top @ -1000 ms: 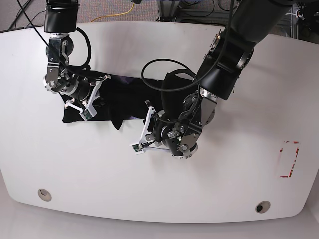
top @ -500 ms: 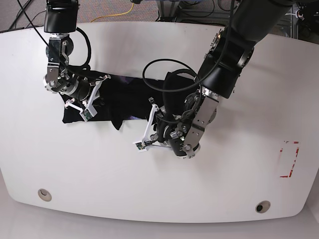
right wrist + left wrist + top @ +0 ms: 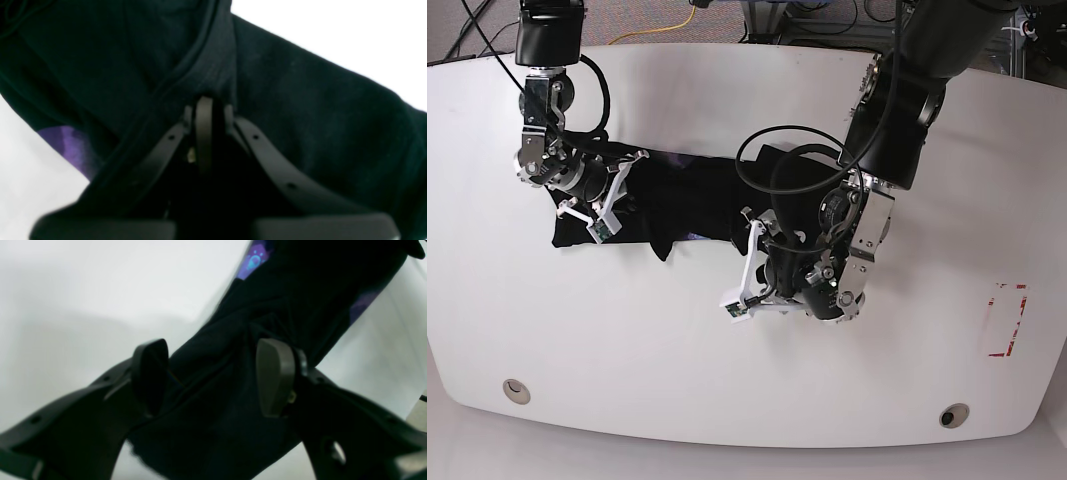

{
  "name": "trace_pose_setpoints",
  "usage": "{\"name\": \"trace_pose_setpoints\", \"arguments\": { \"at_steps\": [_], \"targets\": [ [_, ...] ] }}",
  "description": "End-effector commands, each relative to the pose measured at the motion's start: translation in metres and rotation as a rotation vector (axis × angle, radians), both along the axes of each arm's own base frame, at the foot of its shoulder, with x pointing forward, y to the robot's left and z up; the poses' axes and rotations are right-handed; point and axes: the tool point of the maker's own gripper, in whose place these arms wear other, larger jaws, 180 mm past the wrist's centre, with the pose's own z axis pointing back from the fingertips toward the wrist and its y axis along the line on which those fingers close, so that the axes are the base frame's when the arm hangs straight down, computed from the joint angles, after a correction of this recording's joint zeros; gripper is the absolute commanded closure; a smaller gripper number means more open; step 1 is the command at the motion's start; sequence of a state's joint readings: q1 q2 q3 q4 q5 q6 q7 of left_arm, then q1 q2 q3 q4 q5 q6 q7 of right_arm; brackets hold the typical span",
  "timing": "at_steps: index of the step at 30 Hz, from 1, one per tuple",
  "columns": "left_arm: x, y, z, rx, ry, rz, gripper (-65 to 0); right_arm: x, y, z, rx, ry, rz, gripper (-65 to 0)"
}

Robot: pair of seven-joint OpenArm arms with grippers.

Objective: Layout the t-shirt on the table in an organized manner, then fold the t-shirt properly

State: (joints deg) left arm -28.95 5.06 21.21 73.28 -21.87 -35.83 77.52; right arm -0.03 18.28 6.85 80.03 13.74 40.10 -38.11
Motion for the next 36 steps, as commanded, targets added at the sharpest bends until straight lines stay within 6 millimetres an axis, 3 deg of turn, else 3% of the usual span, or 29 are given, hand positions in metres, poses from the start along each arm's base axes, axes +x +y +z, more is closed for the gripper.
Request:
{"name": "trace_pose_setpoints", "arguments": {
  "at_steps": [1,9,21,24,28,30,36],
  "targets": [
    [0.001,-0.006,0.008,-0.026,-0.020,-0.018,-39.3,-0.017,-0.016,-0.017,-0.103,0.094,0.013,-4.3],
    [-0.023,-0.014,-0.012,-0.006,0.027,-0.060,-39.3,-0.017,-0.016,-0.017,-0.103,0.094,0.013,-4.3],
    [-0.032,-0.014,-0.021,-0.003,0.049,-0.059,-38.8,-0.017,-0.016,-0.017,-0.102,0.094,0.013,-4.3],
    [-0.032,-0.015,-0.021,-0.006,0.051,-0.058,-30.0,-0.017,-0.015,-0.017,-0.100,0.094,0.013,-4.3],
    [-0.031,-0.019,-0.019,-0.030,0.037,-0.059,-10.8,-0.017,-0.015,-0.017,-0.100,0.094,0.013,-4.3],
    [-0.033,-0.023,-0.022,-0.034,0.037,-0.072,-4.3,-0.017,-0.015,-0.017,-0.100,0.094,0.013,-4.3],
    [-0.039,-0.031,-0.035,-0.040,0.066,-0.091,-2.4,-0.017,-0.016,-0.017,-0.102,0.094,0.013,-4.3]
  ]
}}
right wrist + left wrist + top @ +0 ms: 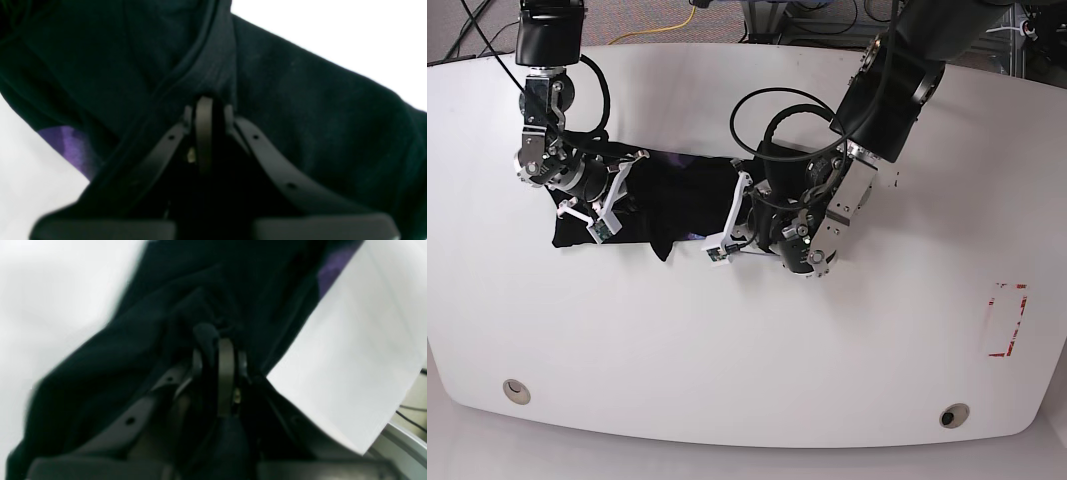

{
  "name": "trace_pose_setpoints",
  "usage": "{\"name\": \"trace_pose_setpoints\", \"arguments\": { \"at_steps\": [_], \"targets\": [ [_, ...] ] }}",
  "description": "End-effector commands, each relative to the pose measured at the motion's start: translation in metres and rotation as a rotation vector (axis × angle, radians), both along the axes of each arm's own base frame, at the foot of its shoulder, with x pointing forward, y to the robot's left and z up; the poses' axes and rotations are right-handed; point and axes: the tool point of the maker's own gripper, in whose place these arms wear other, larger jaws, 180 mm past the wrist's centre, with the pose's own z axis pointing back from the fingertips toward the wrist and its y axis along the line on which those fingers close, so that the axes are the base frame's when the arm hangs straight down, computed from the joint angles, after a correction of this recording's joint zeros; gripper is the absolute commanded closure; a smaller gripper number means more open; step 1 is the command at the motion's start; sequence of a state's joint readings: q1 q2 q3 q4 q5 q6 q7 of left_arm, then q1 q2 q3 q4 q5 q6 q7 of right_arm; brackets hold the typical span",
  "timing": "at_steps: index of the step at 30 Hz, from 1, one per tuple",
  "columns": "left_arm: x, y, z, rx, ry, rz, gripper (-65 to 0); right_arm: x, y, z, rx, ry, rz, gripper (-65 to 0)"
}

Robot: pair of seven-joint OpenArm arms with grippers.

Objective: Layout the t-shirt on the table in an organized manner, then fold the t-shirt properly
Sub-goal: 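Press the folded end down onto the strip with the left gripper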

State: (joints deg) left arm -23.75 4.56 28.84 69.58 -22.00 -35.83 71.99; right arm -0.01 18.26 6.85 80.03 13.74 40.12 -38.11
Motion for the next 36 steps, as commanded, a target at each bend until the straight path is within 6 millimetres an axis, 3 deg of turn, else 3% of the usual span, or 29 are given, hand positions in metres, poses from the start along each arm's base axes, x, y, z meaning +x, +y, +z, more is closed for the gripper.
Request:
{"name": "trace_pose_setpoints", "arguments": {
  "at_steps": [1,25,31,36],
  "targets": [
    [0.012,-0.010,0.014,-0.052,-0.033,0.007,-2.4,-0.017,-0.016,-0.017,-0.102,0.095,0.013,-4.3],
    [0.063,-0.014,0.059,-0.089,-0.158,0.064,-2.4,-0.017,-0.017,-0.018,-0.104,0.096,0.013,-4.3],
    [0.062,-0.009,0.040,-0.081,-0.091,0.120,-2.4,-0.017,-0.017,-0.017,-0.104,0.095,0.013,-4.3],
    [0.064,-0.013,0.035,-0.109,-0.083,0.138,-2.5,-0.017,-0.017,-0.017,-0.104,0.095,0.013,-4.3]
  ]
}}
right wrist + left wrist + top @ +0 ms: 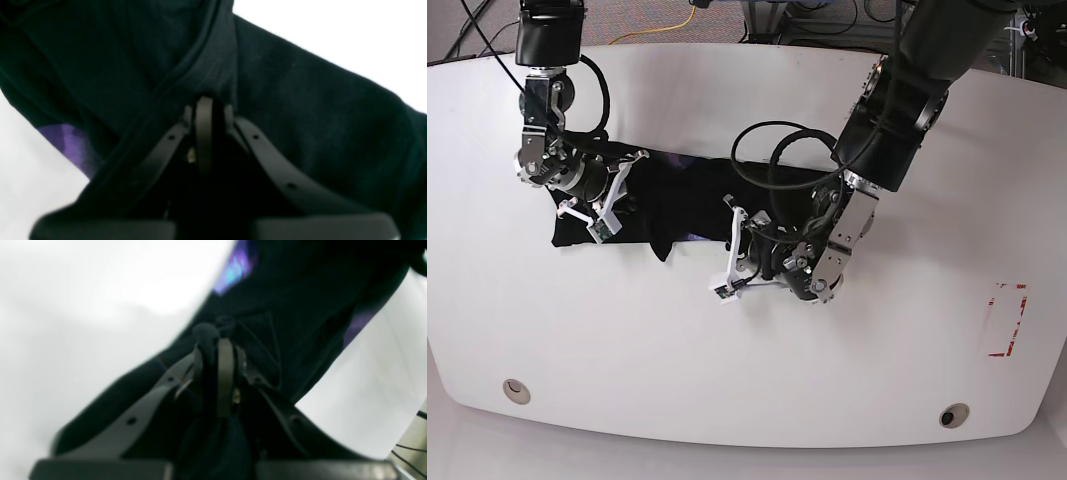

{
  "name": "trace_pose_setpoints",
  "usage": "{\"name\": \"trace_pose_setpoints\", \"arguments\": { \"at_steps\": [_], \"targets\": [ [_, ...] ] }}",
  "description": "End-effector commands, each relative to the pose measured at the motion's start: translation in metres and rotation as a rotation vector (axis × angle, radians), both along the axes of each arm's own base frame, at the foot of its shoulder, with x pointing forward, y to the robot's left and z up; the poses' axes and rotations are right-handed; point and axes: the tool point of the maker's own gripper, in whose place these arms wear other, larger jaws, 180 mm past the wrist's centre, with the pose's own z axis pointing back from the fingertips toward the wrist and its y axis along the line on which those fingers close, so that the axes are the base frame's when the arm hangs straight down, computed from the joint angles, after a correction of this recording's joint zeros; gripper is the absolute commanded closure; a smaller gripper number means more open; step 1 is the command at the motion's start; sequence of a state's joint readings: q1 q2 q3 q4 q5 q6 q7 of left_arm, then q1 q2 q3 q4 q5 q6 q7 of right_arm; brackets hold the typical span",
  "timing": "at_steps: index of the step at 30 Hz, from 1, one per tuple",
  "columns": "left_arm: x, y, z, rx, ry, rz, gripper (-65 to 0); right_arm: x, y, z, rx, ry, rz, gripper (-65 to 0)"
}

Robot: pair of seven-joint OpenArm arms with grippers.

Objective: Layout the t-shirt on the table in an organized manner, then fold the t-shirt properly
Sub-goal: 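Press the folded end down onto the strip with the left gripper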

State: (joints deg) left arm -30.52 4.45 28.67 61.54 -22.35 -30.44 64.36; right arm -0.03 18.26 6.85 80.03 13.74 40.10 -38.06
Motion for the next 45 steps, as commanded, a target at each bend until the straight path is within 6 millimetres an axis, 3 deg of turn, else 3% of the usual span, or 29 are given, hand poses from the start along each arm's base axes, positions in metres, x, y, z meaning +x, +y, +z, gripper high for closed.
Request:
{"name": "trace_pose_setpoints", "arguments": {
  "at_steps": [1,15,38,45],
  "targets": [
    [0.015,-0.013,0.021,-0.054,-0.051,-0.003,-2.5,-0.017,-0.017,-0.017,-0.104,0.095,0.013,-4.3],
    [0.020,-0.025,0.030,-0.087,-0.073,-0.006,-2.6,-0.017,-0.017,-0.018,-0.104,0.097,0.013,-4.3],
    [0.031,-0.022,0.040,-0.086,-0.103,-0.002,-3.5,-0.017,-0.017,-0.018,-0.104,0.097,0.013,-4.3],
    [0.031,-0.024,0.041,-0.088,-0.103,-0.004,-20.0,-0.017,-0.017,-0.018,-0.104,0.097,0.013,-4.3]
  ]
}}
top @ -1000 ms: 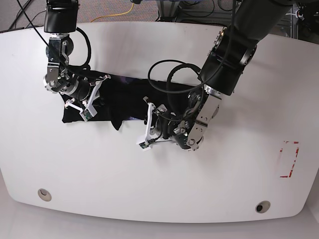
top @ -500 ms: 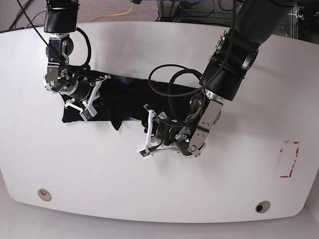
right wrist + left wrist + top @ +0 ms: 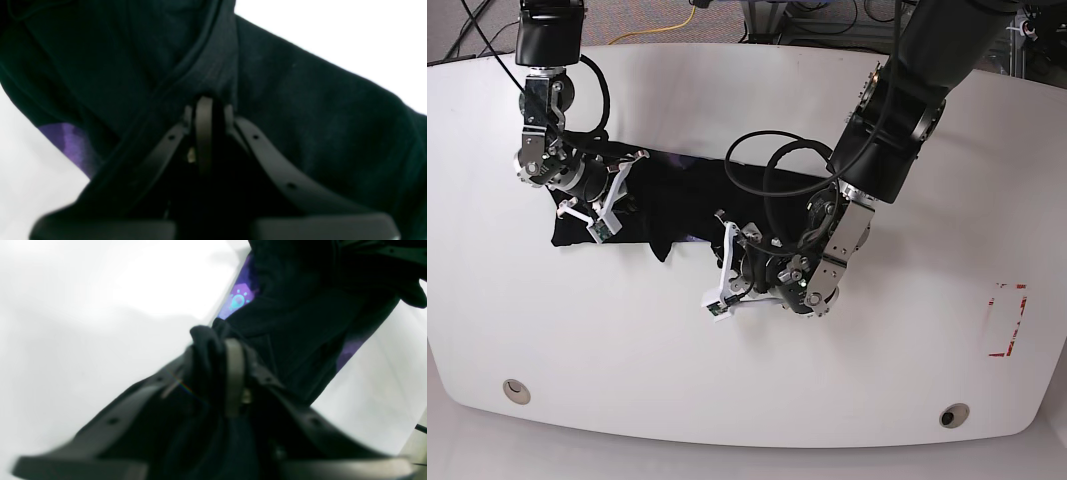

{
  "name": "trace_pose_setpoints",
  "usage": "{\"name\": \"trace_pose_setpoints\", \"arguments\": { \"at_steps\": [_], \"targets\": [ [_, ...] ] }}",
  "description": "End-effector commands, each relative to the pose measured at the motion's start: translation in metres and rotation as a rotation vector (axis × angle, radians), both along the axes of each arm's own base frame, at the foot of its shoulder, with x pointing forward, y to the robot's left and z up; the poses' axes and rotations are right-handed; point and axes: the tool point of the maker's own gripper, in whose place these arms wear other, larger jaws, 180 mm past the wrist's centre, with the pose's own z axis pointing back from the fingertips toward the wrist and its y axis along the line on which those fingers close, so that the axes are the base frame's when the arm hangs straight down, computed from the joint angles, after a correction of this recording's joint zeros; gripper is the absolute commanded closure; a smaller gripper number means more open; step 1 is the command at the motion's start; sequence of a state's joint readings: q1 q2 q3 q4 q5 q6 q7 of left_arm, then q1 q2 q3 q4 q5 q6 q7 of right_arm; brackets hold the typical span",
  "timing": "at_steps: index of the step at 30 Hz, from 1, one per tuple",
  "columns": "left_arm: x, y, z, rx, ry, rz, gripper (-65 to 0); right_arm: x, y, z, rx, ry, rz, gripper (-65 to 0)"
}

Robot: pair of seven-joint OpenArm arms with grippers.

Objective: Layout the t-shirt on the table in an organized manner, then fold the t-shirt properly
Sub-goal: 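Press the folded end down onto the strip with the left gripper, then drag the held strip end with the left gripper away from the right gripper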

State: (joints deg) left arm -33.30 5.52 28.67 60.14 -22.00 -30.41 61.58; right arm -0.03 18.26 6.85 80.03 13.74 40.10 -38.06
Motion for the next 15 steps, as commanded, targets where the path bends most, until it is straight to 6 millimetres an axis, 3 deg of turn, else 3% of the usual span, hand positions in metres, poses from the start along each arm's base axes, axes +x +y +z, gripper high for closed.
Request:
{"name": "trace_pose_setpoints", "arguments": {
  "at_steps": [1,7,15],
  "targets": [
    [0.012,-0.012,0.023,-0.048,-0.050,-0.008,-23.5,-0.017,-0.017,-0.018,-0.104,0.097,0.013,-4.3],
    [0.018,-0.013,0.032,-0.068,-0.061,0.028,-32.1,-0.017,-0.017,-0.018,-0.104,0.097,0.013,-4.3],
    [0.031,-0.013,0.088,-0.169,-0.179,0.051,-32.4,-0.017,-0.017,-0.018,-0.104,0.097,0.013,-4.3]
  ]
}}
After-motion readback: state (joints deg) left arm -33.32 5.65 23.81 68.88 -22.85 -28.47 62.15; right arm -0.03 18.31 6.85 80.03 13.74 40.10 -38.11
